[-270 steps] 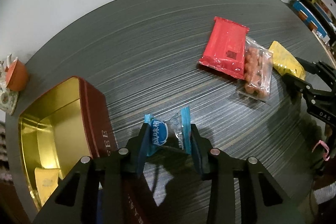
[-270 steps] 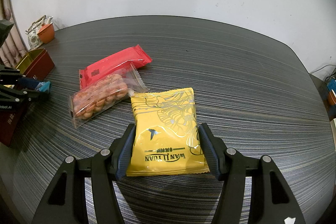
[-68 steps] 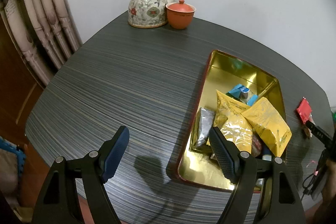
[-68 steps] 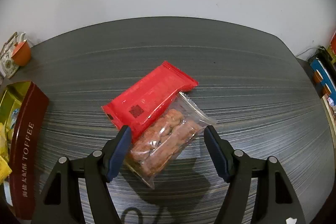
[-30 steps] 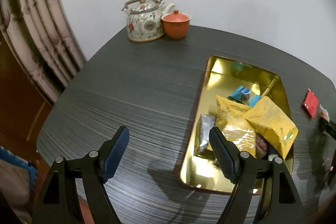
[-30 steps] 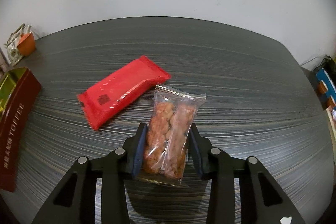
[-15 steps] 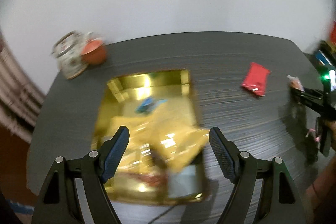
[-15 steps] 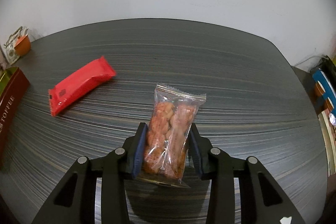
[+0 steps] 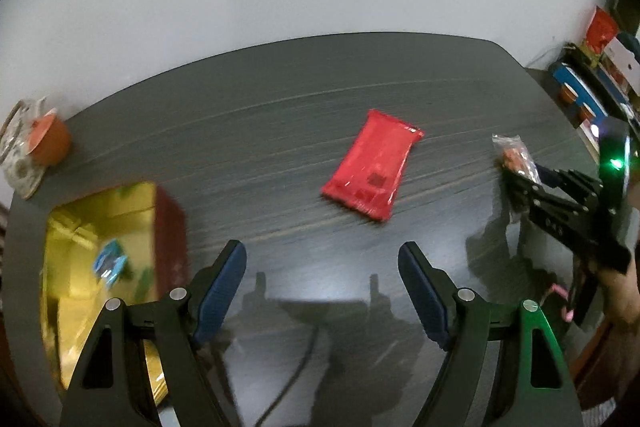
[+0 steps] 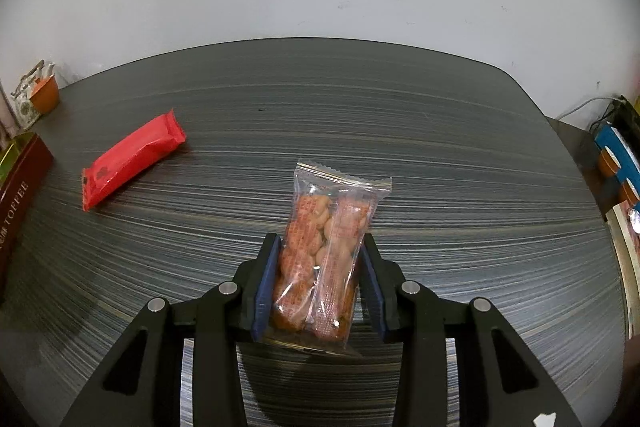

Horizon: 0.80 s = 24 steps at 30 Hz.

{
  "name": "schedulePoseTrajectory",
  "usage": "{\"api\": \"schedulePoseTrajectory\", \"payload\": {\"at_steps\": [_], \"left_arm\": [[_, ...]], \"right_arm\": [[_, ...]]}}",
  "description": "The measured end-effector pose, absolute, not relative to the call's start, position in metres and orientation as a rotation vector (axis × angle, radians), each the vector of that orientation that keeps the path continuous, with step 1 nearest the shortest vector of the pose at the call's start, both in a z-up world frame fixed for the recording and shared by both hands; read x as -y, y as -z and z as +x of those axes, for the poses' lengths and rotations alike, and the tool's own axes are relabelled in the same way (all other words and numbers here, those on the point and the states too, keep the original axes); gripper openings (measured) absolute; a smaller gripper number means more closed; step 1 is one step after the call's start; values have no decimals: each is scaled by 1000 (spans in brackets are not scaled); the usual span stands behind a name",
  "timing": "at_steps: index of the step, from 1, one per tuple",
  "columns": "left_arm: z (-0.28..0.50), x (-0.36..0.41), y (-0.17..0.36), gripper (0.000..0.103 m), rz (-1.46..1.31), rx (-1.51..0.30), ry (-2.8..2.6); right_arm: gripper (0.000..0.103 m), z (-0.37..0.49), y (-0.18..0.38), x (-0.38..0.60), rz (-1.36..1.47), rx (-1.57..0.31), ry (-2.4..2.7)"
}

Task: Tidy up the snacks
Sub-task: 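Grasp the red bar packet with left while right holds the peanut bag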

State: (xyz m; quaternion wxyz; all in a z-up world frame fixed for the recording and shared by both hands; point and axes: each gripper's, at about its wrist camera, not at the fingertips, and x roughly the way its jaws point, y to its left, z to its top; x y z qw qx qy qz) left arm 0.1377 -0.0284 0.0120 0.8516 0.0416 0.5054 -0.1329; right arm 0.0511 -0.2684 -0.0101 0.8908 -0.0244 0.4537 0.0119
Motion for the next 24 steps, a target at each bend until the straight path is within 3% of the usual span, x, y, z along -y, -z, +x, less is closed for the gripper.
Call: {"api": "schedulePoseTrajectory", "payload": {"at_steps": [24], "left_arm": [[214, 99, 37, 79, 108, -1128, 365]], "right_arm": [[36, 55, 16, 284, -40, -943, -28]]}}
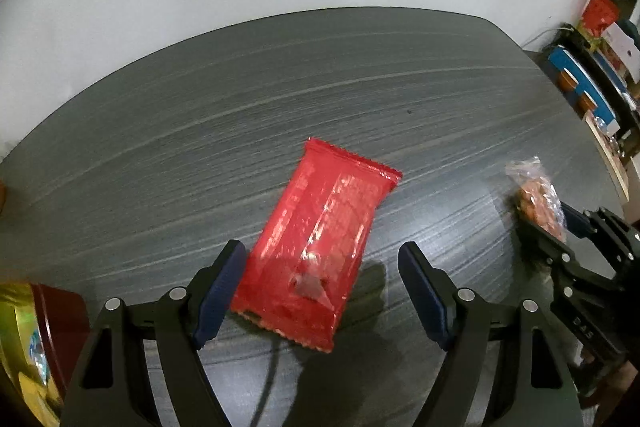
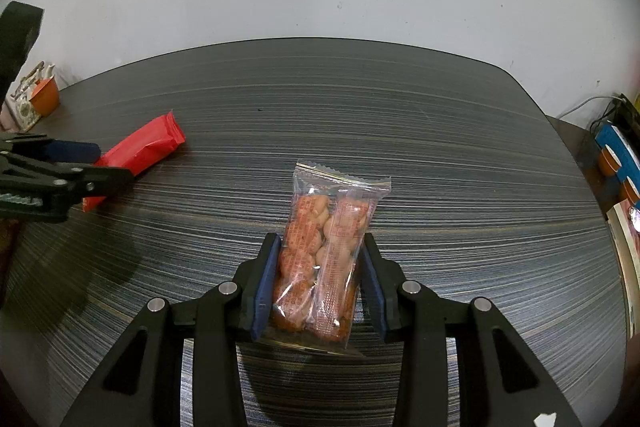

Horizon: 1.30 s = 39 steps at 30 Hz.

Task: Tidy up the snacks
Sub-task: 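Grasp the red bar packet with left while right holds the peanut bag, then lower the red packet into the tin and open the left gripper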

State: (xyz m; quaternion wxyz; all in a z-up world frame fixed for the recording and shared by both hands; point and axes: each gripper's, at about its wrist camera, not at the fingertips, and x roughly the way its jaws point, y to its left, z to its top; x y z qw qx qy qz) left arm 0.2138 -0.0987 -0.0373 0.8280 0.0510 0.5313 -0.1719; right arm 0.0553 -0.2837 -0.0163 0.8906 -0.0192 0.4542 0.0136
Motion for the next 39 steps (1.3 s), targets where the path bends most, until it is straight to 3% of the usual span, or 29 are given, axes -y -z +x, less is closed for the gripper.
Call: {"api": "schedulePoseTrajectory", "payload": {"at_steps": [5, 14, 39], "left_arm": [[222, 98, 46, 76, 108, -1158, 342], [215, 89, 45, 57, 139, -1120, 321], [153, 106, 32, 50, 83, -1096, 159]], "right_arm": [[36, 55, 16, 284, -40, -943, -28], [36, 56, 17, 284, -41, -943, -27], [36, 55, 17, 284, -43, -943, -25]]}}
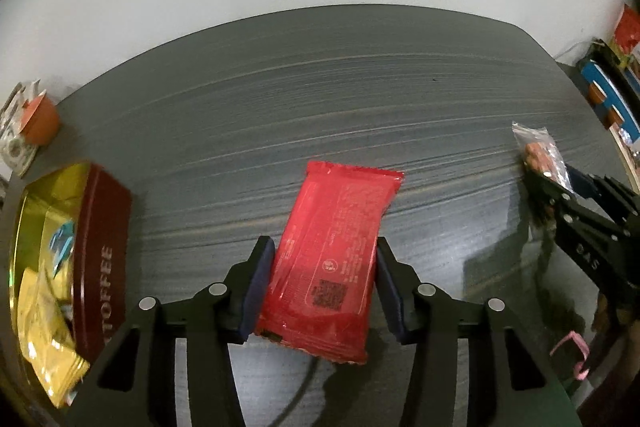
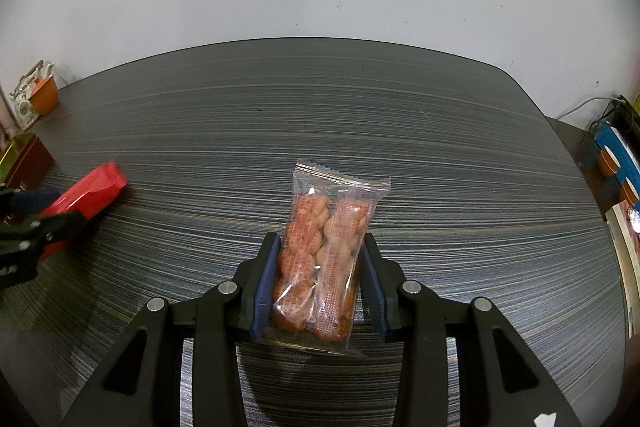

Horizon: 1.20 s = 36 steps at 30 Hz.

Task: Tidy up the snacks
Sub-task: 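Lower the red packet into the tin and open the left gripper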

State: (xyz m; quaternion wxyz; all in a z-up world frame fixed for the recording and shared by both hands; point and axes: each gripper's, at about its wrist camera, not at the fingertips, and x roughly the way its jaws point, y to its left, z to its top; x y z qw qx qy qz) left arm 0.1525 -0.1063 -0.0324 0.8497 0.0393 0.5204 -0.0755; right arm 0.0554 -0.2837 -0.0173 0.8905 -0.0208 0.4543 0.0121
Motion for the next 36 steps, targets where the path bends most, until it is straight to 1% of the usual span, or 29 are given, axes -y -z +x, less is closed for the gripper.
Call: {"api": "schedulePoseTrajectory", "payload": {"at_steps": [8, 13, 22, 36], "left_arm": [[139, 94, 20, 49, 36, -1080, 174], [118, 88, 10, 49, 19, -1059, 189], [90, 73, -22, 49, 4, -982, 173], [93, -1, -81, 49, -57, -853, 21]], "right_arm": [[36, 56, 18, 284, -46, -943, -24], [36, 56, 18, 284, -47, -943, -24], [36, 56, 18, 285, -47, -943, -24], [36, 56, 19, 286, -47, -943, -23]]}}
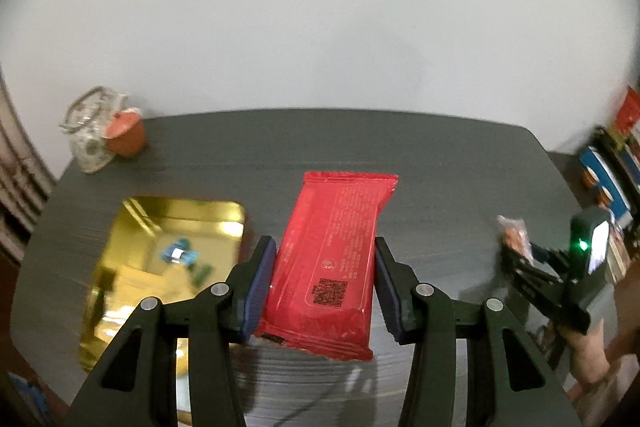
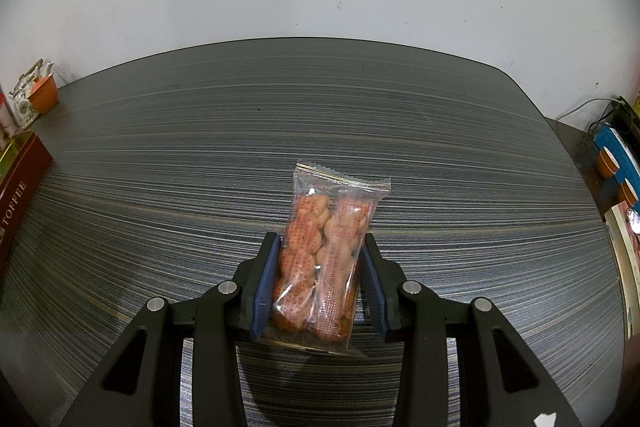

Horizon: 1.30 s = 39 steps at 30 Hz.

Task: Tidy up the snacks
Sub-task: 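Lower the red packet into the tin and open the left gripper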

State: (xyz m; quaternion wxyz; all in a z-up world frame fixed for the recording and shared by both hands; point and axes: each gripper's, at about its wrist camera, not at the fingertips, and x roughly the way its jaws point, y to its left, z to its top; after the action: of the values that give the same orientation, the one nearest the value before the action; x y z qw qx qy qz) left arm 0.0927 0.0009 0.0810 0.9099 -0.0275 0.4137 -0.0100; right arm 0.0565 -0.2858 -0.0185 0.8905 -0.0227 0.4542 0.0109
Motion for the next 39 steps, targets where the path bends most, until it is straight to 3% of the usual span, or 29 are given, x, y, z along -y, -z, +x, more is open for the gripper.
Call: {"api": "schedulePoseTrajectory", "payload": {"at_steps": [18, 19, 20, 21, 39], "left_arm": [[84, -109, -76, 49, 25, -875, -167], [84, -114, -73, 47, 28, -884, -173], [84, -119, -71, 29, 23, -888, -174], [85, -125, -68, 26, 15, -900, -170], [94, -158, -16, 26, -49, -1050, -172]], "right_arm": [[37, 57, 19, 287, -49, -943, -21], [37, 57, 19, 287, -49, -943, -21], [37, 57, 19, 287, -49, -943, -21], [37, 57, 19, 287, -49, -943, -21], [38, 57, 17, 283, -56, -943, -13]]}}
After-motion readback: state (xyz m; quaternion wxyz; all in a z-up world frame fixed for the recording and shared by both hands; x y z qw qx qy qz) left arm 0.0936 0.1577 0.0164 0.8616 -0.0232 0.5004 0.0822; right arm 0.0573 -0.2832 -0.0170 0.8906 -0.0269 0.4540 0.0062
